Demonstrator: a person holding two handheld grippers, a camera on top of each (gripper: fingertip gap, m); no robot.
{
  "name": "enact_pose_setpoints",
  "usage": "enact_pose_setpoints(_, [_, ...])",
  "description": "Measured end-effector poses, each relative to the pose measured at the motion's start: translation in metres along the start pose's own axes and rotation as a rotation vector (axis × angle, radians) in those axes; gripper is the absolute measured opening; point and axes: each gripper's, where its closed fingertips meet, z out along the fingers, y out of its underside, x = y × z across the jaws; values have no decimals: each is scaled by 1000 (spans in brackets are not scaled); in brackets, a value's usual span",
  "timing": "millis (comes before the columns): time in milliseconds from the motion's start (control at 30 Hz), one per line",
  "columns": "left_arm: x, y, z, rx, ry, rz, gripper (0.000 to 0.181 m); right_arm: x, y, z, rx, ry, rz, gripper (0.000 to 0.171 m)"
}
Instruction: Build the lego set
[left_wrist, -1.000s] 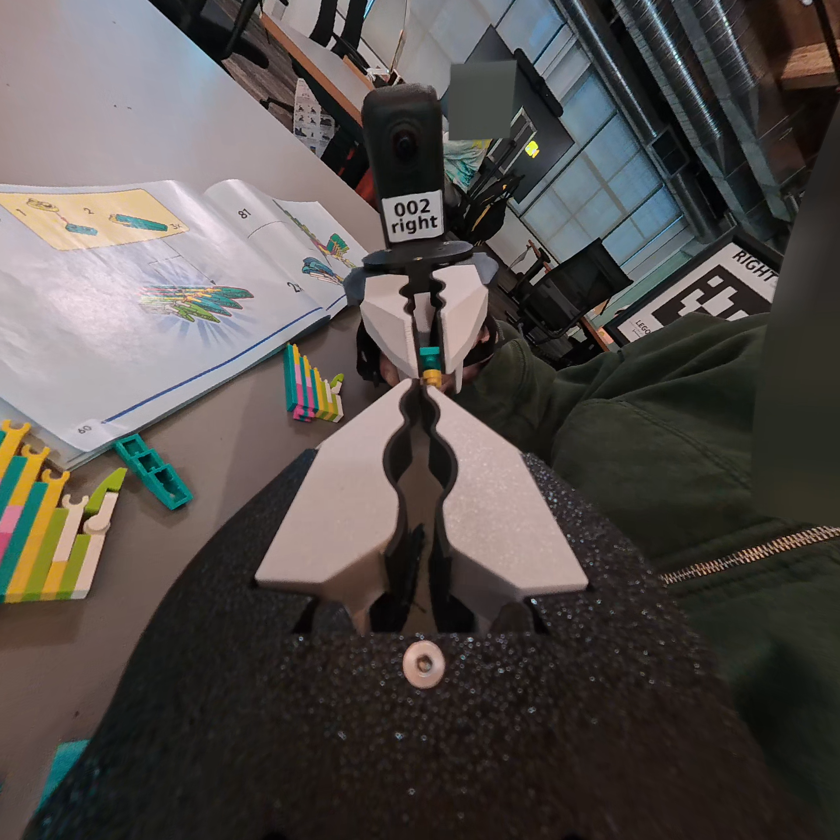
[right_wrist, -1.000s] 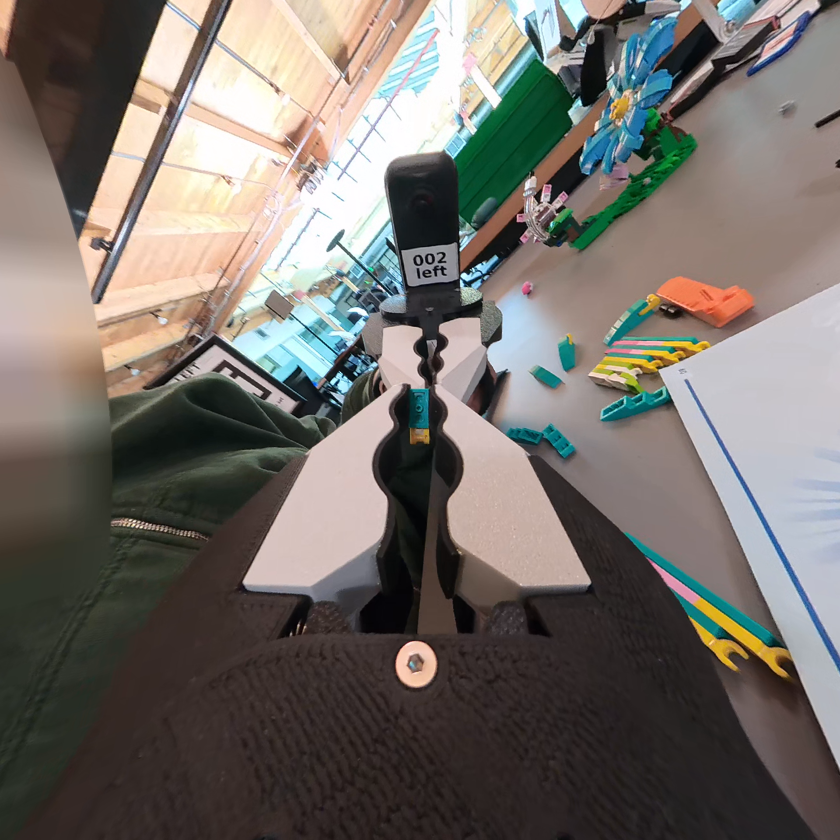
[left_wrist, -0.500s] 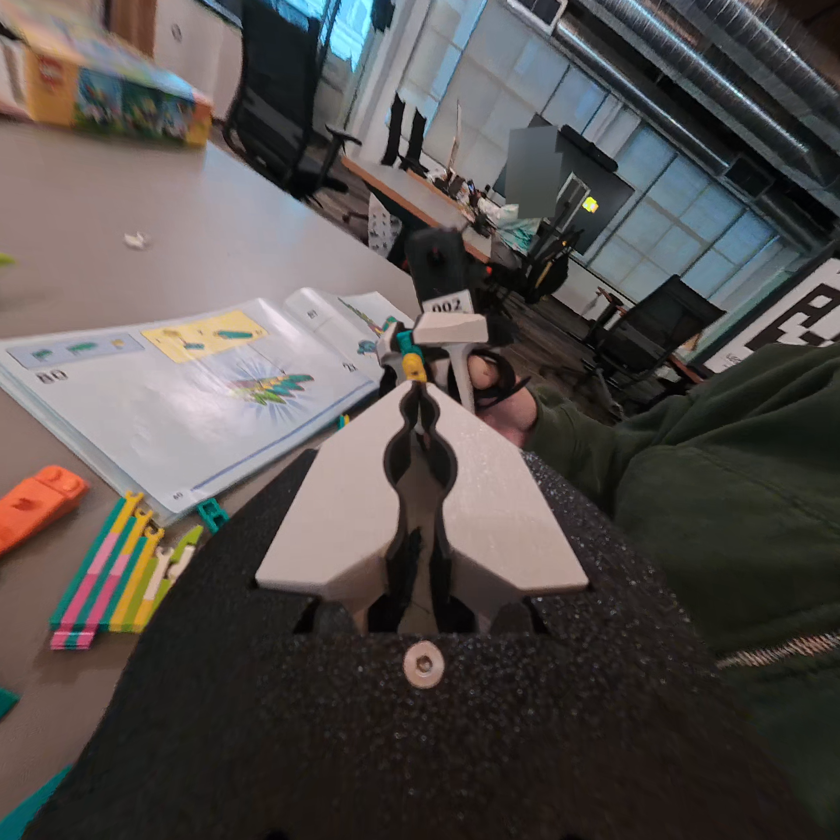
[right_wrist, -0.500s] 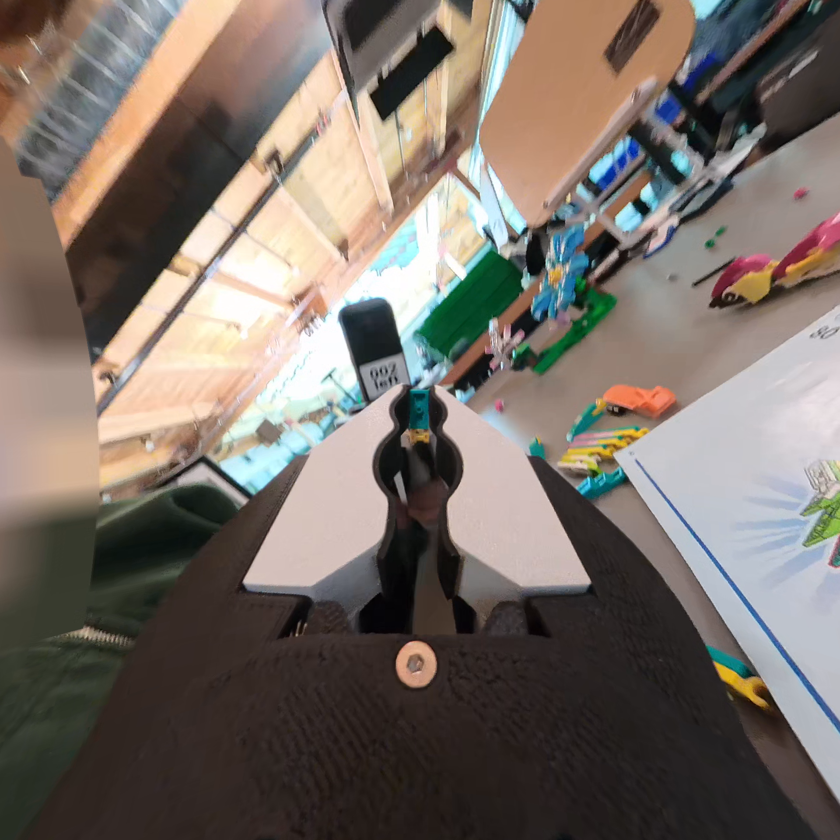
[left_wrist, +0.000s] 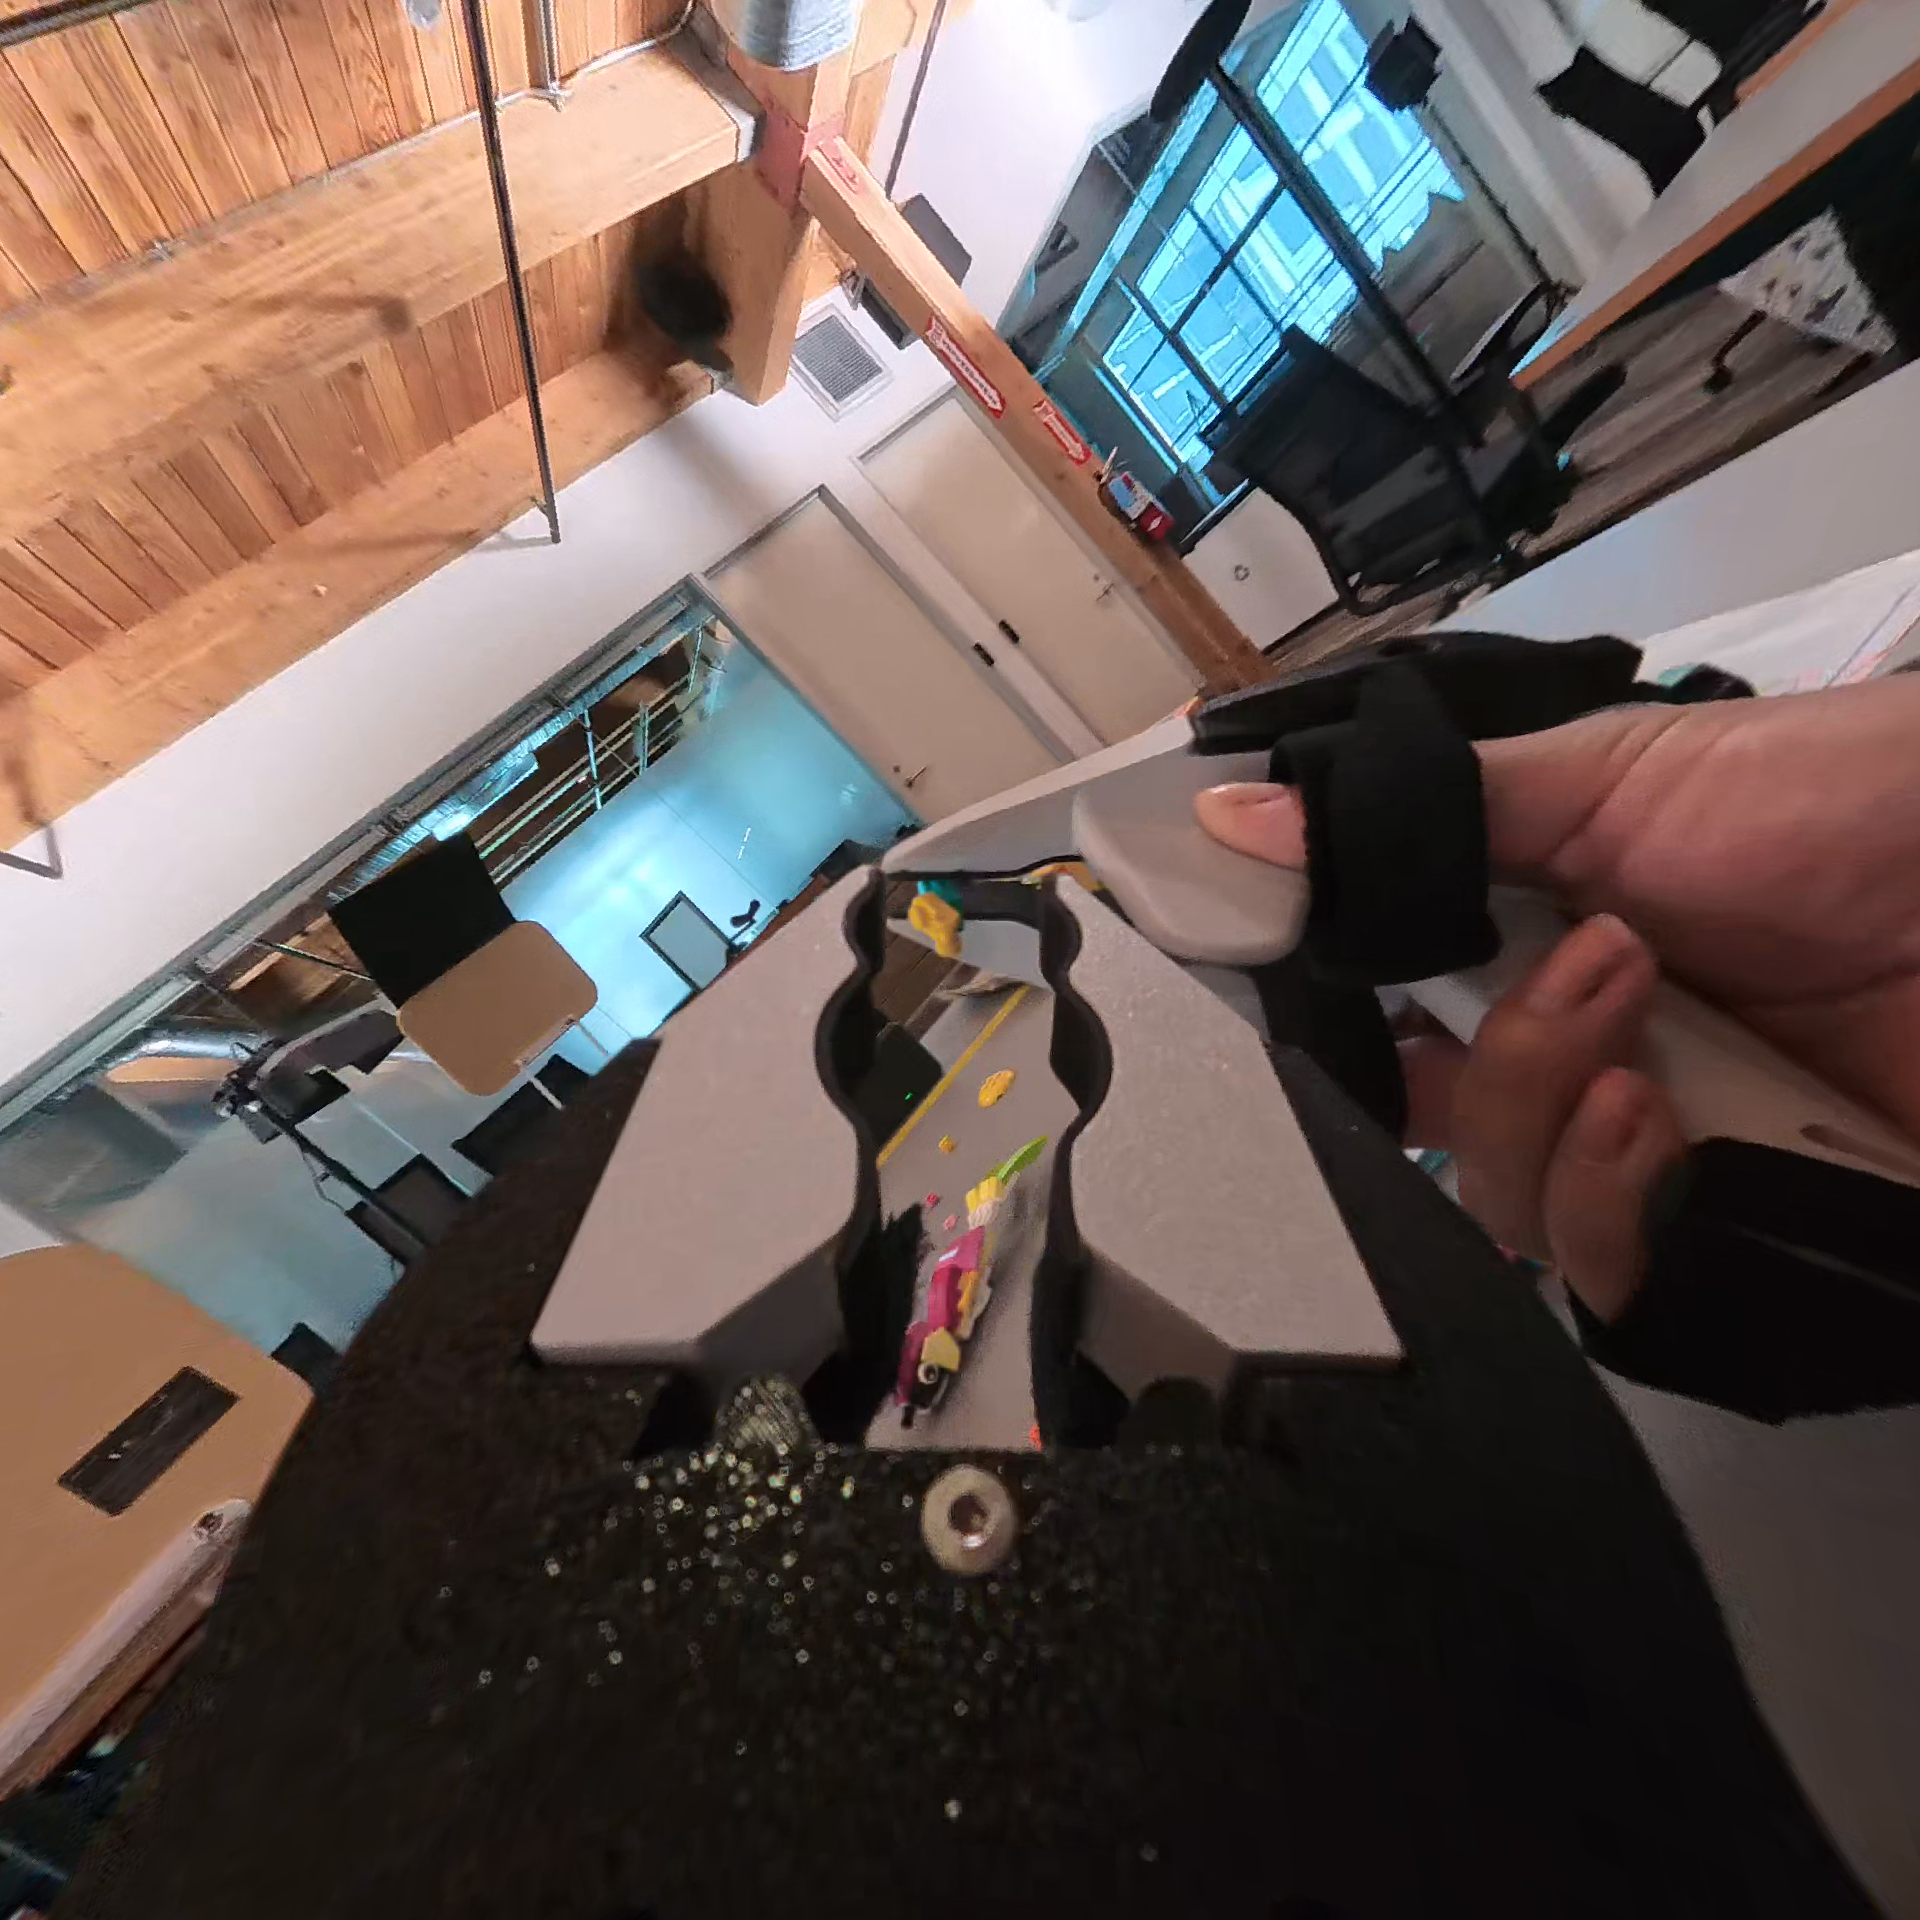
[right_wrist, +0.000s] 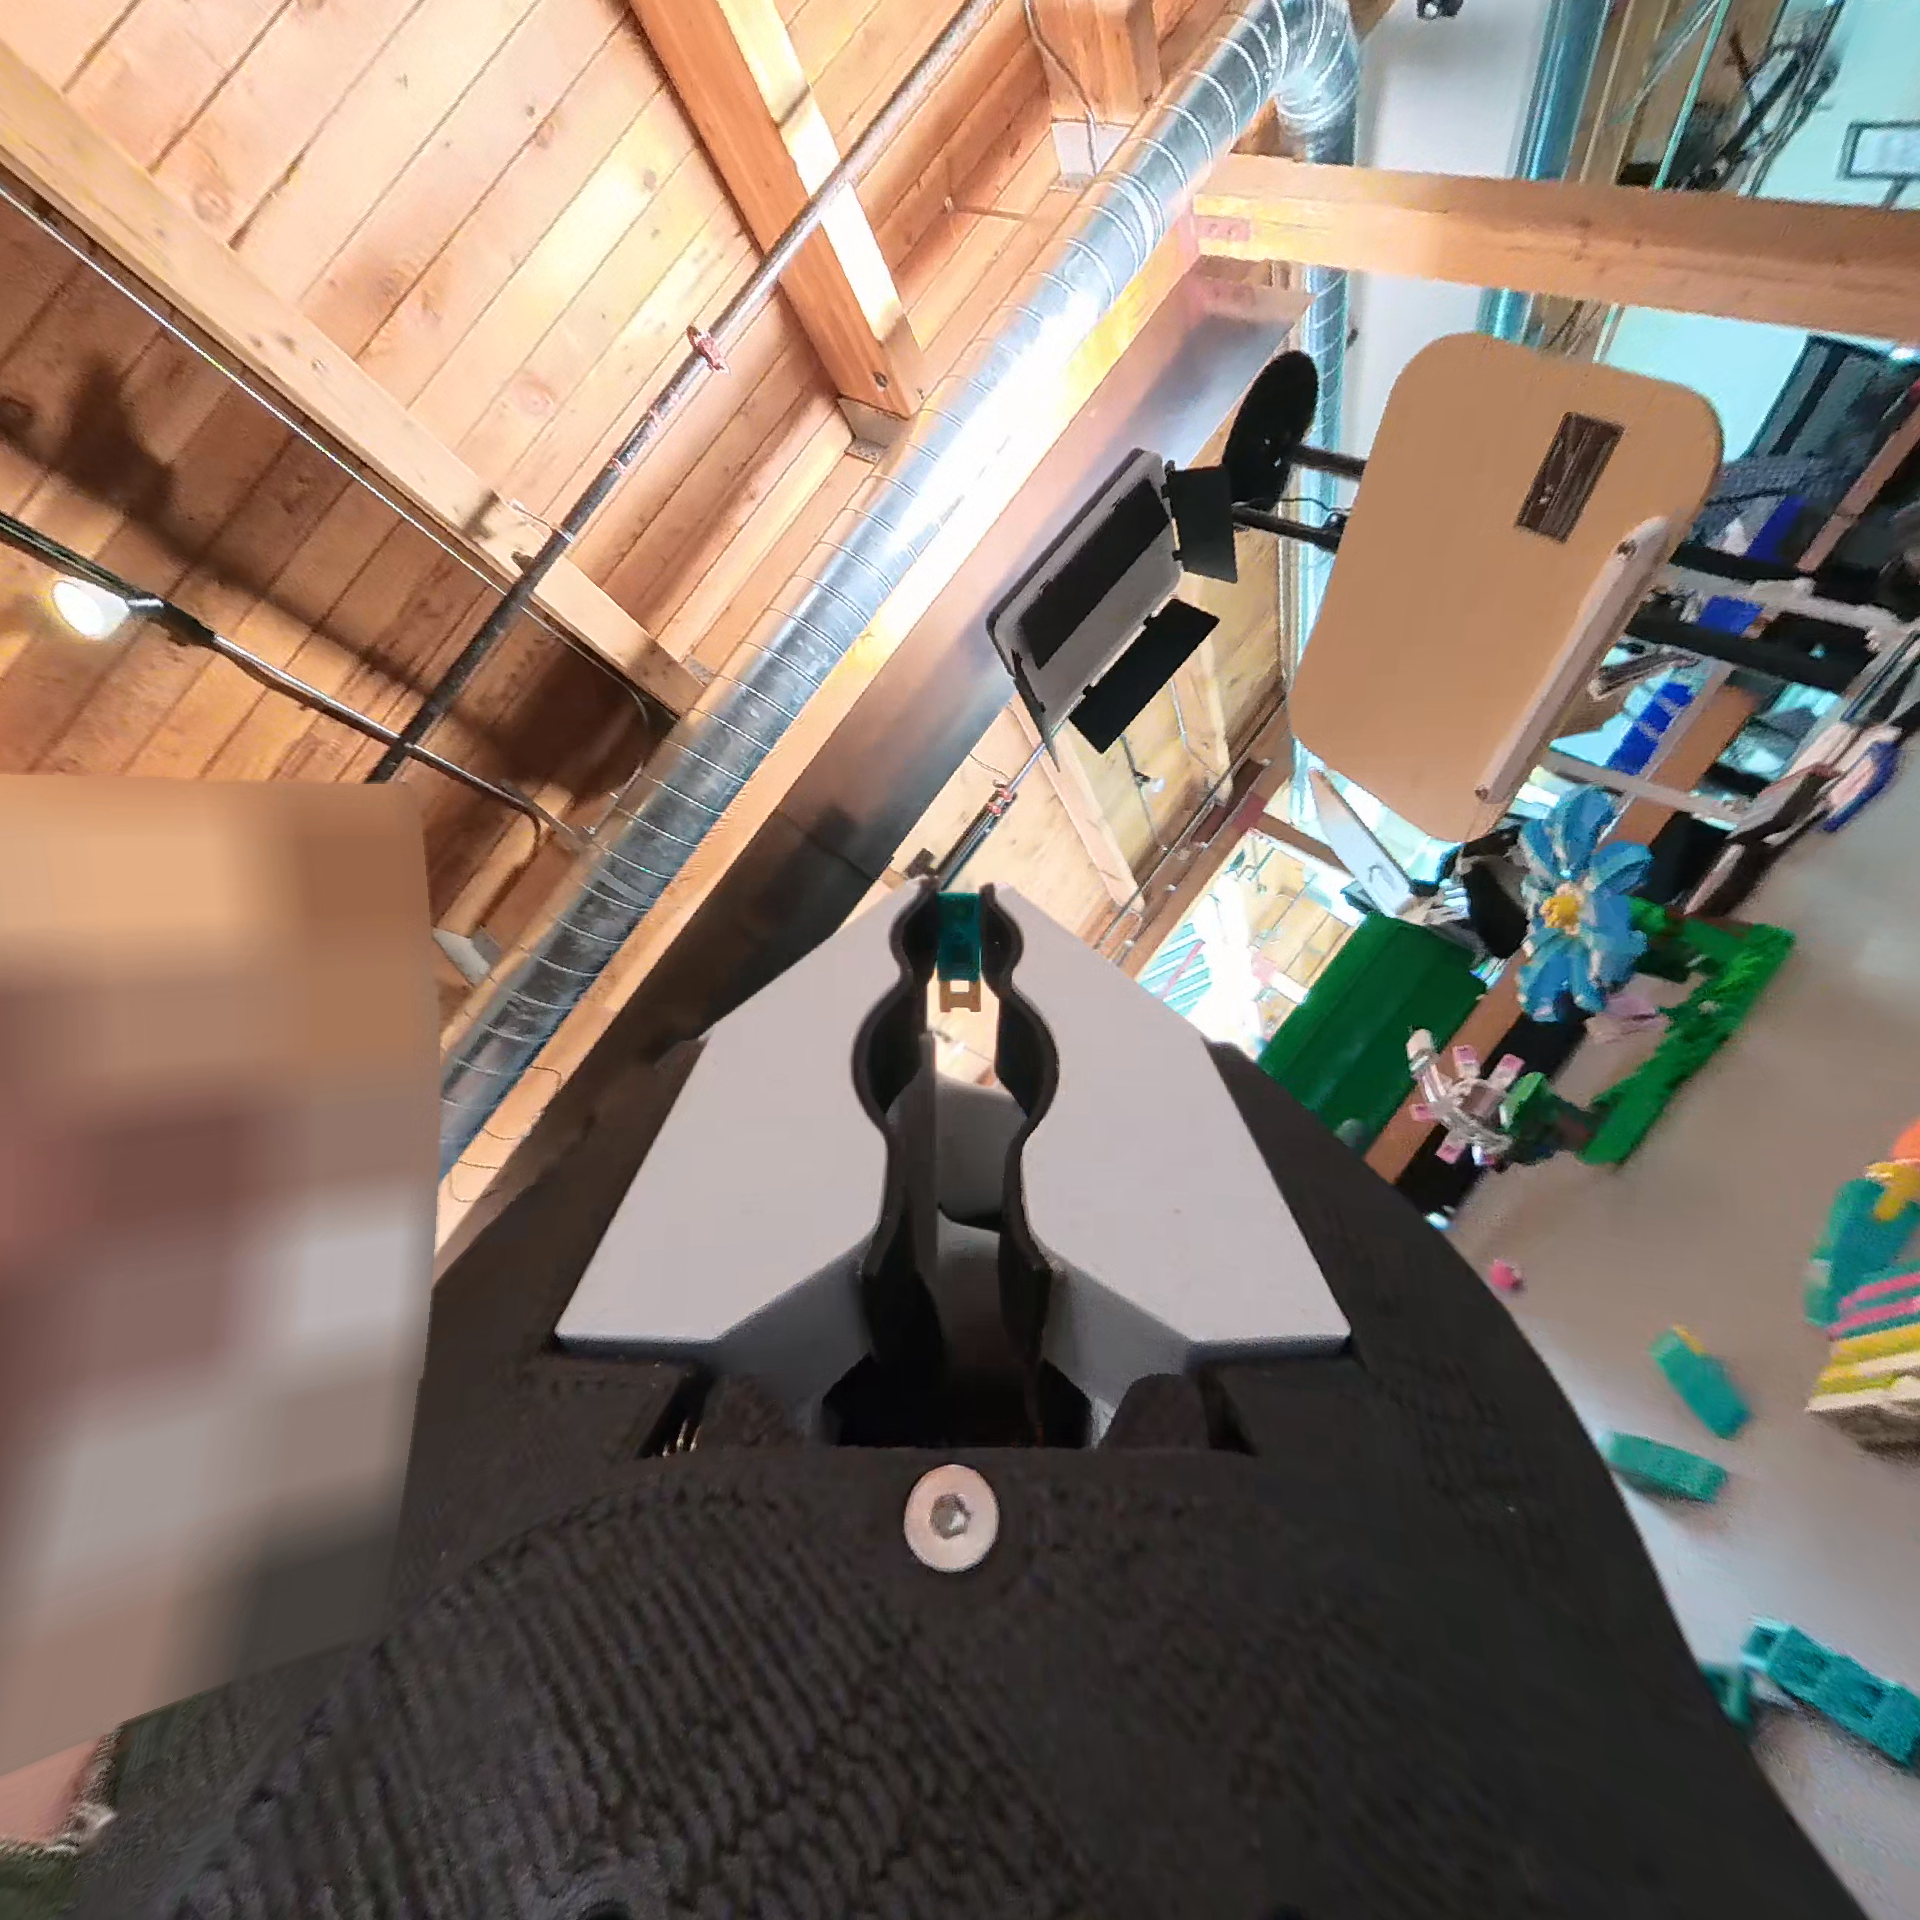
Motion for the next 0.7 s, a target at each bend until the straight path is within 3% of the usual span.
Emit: enact_pose_setpoints(700, [-10, 6, -3, 26, 4, -87, 8, 1, 12, 4, -19, -8, 39, 6])
